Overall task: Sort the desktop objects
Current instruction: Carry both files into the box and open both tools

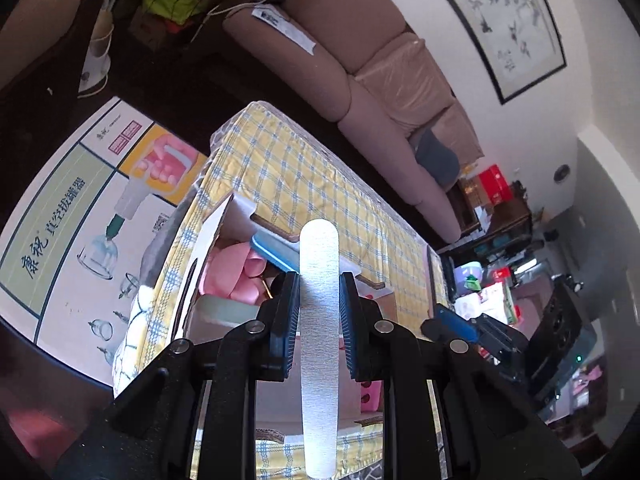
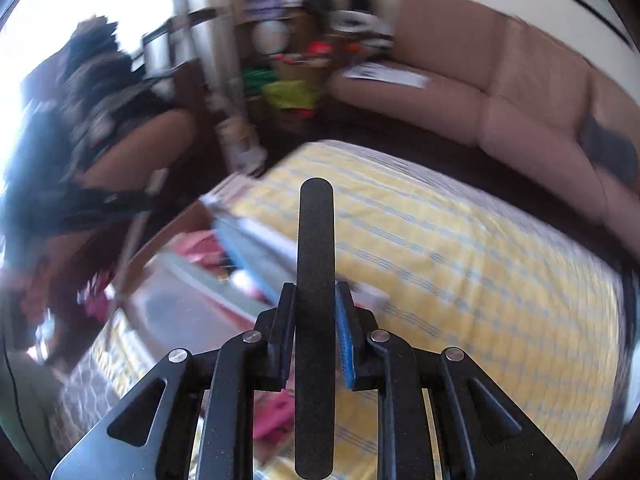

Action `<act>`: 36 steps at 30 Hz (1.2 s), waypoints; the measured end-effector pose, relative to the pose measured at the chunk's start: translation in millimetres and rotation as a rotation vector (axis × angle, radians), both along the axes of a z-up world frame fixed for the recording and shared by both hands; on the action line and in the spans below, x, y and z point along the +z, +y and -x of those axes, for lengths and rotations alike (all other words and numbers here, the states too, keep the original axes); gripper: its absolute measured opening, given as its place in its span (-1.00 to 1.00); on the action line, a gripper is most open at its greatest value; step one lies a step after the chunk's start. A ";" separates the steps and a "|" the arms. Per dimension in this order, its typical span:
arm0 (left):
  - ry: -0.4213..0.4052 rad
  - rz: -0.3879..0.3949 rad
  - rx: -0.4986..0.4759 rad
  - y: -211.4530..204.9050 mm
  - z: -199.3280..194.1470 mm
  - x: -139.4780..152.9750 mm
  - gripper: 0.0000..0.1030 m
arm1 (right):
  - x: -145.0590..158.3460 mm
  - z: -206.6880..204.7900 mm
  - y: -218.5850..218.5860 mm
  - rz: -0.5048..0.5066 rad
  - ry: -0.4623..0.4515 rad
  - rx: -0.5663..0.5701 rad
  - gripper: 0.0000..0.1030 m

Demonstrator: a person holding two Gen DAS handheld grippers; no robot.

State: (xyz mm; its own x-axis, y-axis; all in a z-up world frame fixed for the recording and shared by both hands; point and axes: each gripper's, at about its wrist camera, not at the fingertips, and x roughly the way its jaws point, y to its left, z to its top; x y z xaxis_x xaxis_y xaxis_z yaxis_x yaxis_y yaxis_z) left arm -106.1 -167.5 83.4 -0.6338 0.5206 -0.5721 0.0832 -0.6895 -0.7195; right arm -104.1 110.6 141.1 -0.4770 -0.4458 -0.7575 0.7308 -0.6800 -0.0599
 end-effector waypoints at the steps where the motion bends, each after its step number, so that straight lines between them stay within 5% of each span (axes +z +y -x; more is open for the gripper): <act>1: -0.002 -0.001 0.004 -2.5 -1.4 -1.5 -0.65 | -4.0 -6.4 -16.5 -0.023 0.008 0.058 -0.65; 4: -0.003 0.013 0.009 -6.1 -1.6 -1.1 -0.65 | -24.6 -17.1 -58.7 -0.068 -0.001 0.188 -0.65; 8: -0.009 0.034 0.001 -3.8 -0.6 -4.0 -0.65 | -51.0 -15.3 -82.0 -0.095 -0.017 0.224 -0.57; 11: -0.010 0.035 0.000 -2.2 0.1 -7.0 -0.65 | -50.7 -7.7 -68.2 -0.043 -0.021 0.149 0.02; 13: -0.008 0.026 0.012 -3.3 0.6 -9.4 -0.65 | -38.2 -3.9 -45.0 0.078 -0.055 0.073 0.15; 16: -0.007 -0.010 0.040 -5.1 1.8 -12.9 -0.65 | -26.4 -5.9 -16.8 0.306 -0.217 0.020 0.15; 18: 0.001 -0.019 0.060 -3.7 2.2 -12.3 -0.65 | -25.5 -16.5 -21.0 0.340 -0.258 0.037 0.17; 25: 0.015 -0.041 0.125 3.7 -0.8 -17.0 -0.65 | -60.2 -48.5 -71.3 0.160 -0.268 0.082 0.12; 29: -0.023 -0.015 0.123 7.8 3.7 -28.3 -0.66 | -75.0 -44.2 -76.7 0.110 -0.299 0.082 -0.75; 31: -0.059 0.001 0.122 9.0 6.4 -36.1 -0.61 | -77.5 -38.3 -69.4 0.105 -0.310 0.081 -0.74; 34: -0.079 0.017 0.109 12.1 7.5 -40.9 -0.17 | -82.0 -26.9 -49.1 0.110 -0.358 0.046 -0.68; 36: -0.058 0.051 0.097 16.6 6.0 -33.1 -0.17 | -80.3 -22.0 -33.4 0.128 -0.349 0.009 -0.49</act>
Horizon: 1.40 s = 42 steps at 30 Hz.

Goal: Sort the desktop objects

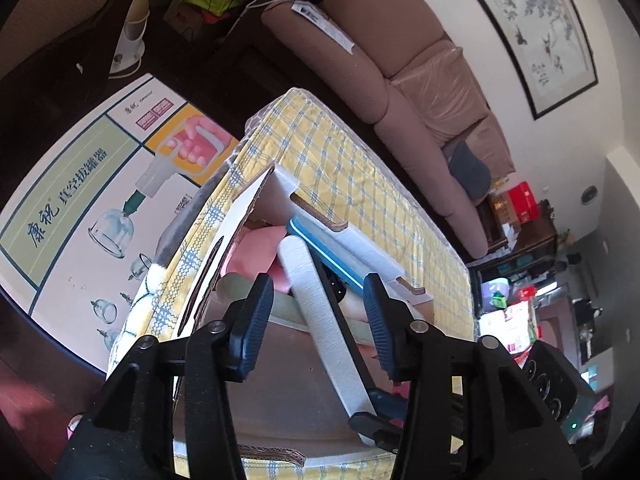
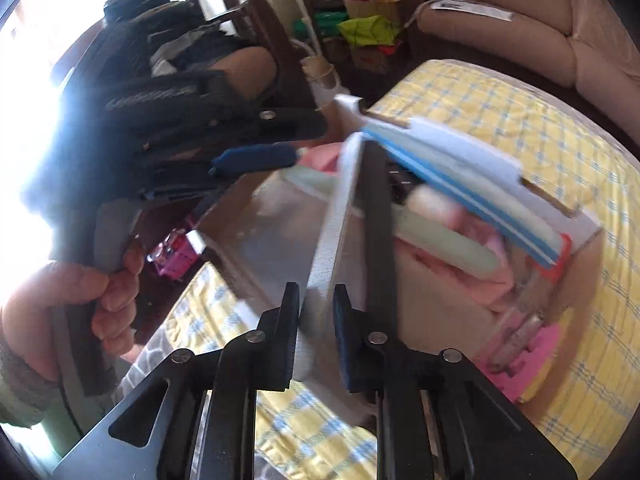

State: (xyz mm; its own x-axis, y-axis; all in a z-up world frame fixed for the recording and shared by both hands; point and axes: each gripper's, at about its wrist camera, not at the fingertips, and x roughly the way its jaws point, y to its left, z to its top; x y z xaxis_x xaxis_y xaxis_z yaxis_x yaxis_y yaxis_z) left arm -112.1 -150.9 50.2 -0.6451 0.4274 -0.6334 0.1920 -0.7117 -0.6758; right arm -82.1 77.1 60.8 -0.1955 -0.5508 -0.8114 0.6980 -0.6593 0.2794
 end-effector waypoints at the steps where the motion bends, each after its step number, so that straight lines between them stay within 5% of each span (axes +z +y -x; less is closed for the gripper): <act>1: 0.013 0.029 -0.007 2.8 -1.4 6.0 -0.15 | 2.7 0.9 7.8 0.024 -0.001 -0.019 -0.42; 3: 0.038 0.094 -0.021 9.5 -4.2 17.9 -0.05 | 10.1 1.3 24.1 0.074 0.006 -0.057 0.13; 4: 0.050 0.125 -0.031 12.8 -5.9 23.4 0.05 | 13.3 0.5 29.9 0.086 0.009 -0.072 0.24; 9: 0.058 0.251 -0.094 31.9 -18.4 39.8 0.32 | 28.0 -9.8 47.1 0.093 0.030 -0.125 0.28; 13: 0.071 0.367 -0.133 49.0 -40.2 51.2 0.72 | 39.0 -28.3 68.2 0.067 0.084 -0.210 0.30; 16: 0.077 0.428 -0.170 63.5 -57.7 53.5 0.99 | 41.3 -39.5 79.8 0.035 0.116 -0.264 0.49; 26: 0.039 0.499 -0.285 101.4 -110.6 34.9 1.00 | 31.9 -76.6 143.5 -0.007 0.151 -0.444 0.88; 35: -0.040 0.566 -0.241 143.1 -127.1 -10.3 1.00 | -3.8 -97.2 202.6 -0.158 0.225 -0.670 0.89; 42: -0.042 0.646 -0.217 167.8 -115.5 -31.5 1.00 | -37.9 -100.6 226.4 -0.165 0.228 -0.774 0.91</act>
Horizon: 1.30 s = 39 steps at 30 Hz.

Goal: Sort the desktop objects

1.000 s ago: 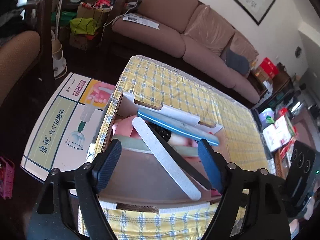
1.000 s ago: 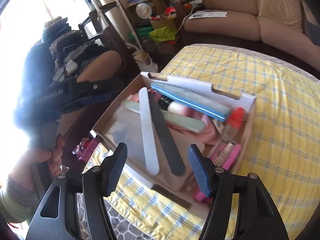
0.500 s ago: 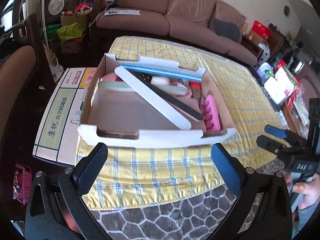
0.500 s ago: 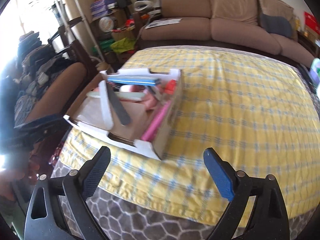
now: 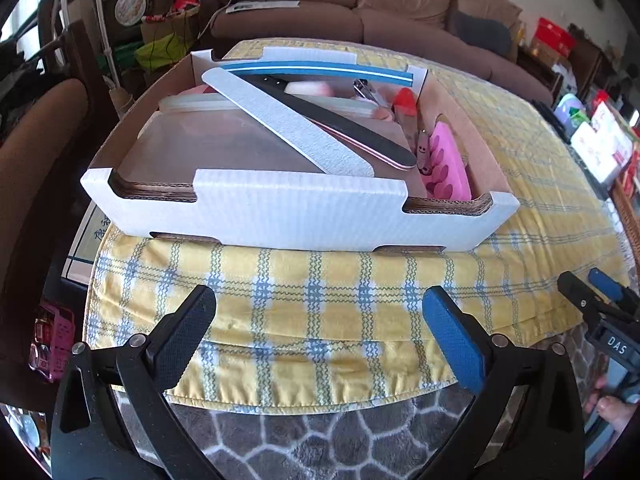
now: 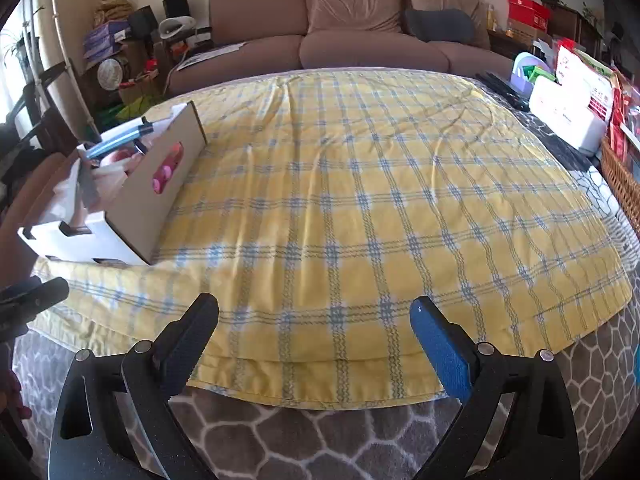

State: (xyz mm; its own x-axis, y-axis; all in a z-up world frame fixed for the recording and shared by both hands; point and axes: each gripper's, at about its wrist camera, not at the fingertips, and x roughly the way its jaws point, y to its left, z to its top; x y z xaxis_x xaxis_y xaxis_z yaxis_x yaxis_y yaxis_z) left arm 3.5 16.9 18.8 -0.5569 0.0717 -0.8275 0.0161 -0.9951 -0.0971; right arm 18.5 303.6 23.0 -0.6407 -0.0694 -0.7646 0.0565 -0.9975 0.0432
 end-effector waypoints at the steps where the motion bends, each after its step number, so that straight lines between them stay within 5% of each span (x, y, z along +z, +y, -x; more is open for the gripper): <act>1: 0.006 0.008 -0.006 3.5 0.4 -0.6 1.00 | -2.7 0.0 -0.7 -0.009 -0.001 0.007 0.91; 13: 0.001 0.098 0.020 18.2 11.5 -22.3 1.00 | -15.0 5.5 -2.5 -0.022 -0.028 0.000 0.99; 39: 0.014 0.087 0.022 14.7 9.9 -24.5 1.00 | -19.1 8.5 -4.9 -0.040 -0.055 -0.001 1.00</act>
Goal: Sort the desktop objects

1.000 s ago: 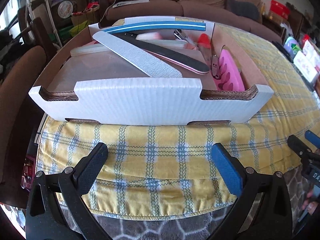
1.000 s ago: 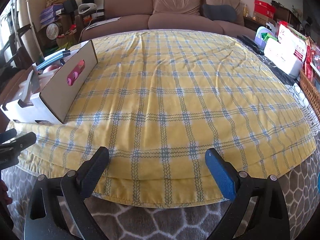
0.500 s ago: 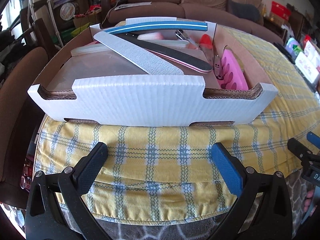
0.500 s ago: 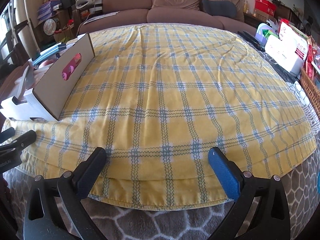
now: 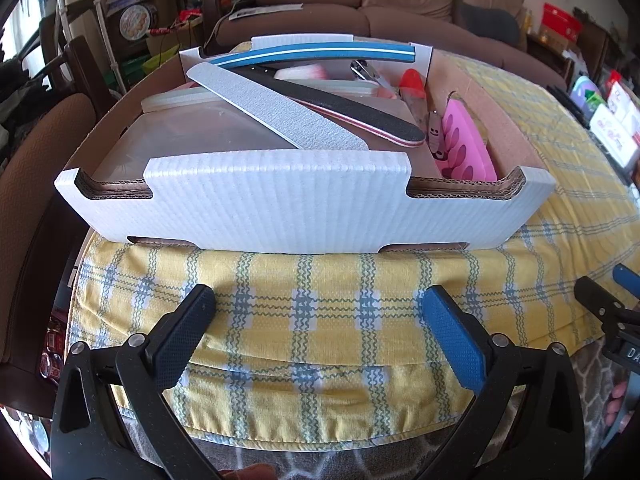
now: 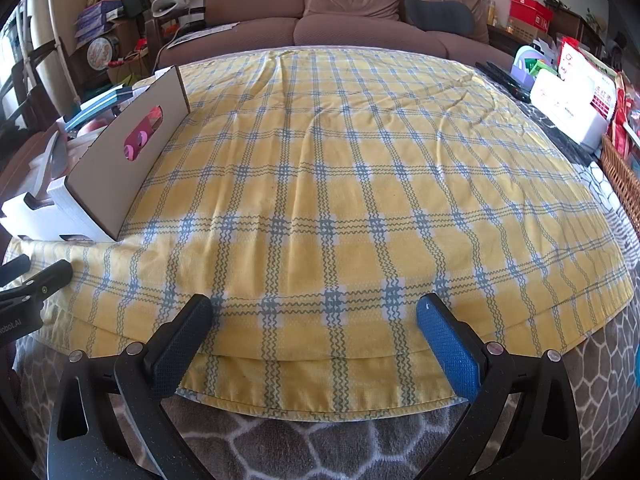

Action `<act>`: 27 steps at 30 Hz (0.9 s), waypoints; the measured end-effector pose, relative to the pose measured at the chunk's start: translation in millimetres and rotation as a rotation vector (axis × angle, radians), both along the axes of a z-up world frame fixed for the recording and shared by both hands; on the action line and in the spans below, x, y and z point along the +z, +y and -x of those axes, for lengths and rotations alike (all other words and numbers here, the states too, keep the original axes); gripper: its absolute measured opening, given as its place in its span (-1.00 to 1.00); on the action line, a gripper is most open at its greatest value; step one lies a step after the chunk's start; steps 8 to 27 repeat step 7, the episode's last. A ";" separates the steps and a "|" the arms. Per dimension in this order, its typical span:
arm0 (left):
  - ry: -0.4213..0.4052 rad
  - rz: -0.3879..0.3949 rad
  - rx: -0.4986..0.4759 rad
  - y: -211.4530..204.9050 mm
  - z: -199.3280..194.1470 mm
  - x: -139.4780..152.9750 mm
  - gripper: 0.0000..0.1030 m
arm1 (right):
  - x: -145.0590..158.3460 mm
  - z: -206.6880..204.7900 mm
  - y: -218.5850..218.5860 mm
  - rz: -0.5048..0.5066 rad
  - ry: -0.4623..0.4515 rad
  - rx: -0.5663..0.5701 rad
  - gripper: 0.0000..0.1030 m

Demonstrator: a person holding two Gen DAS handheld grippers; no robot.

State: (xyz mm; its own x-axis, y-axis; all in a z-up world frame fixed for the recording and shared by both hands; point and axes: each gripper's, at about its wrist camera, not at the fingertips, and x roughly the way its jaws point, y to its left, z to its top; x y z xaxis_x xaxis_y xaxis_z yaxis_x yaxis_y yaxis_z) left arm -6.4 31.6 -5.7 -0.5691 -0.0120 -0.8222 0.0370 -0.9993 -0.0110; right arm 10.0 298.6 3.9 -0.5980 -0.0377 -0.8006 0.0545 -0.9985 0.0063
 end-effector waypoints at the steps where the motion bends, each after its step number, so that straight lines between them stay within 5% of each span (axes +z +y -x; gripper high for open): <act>1: 0.000 0.001 0.000 0.2 0.0 0.0 1.00 | 0.0 0.0 0.0 0.000 0.000 0.000 1.00; 27: 0.000 0.001 0.000 0.1 0.1 0.0 1.00 | 0.0 0.0 0.1 0.000 0.000 0.000 1.00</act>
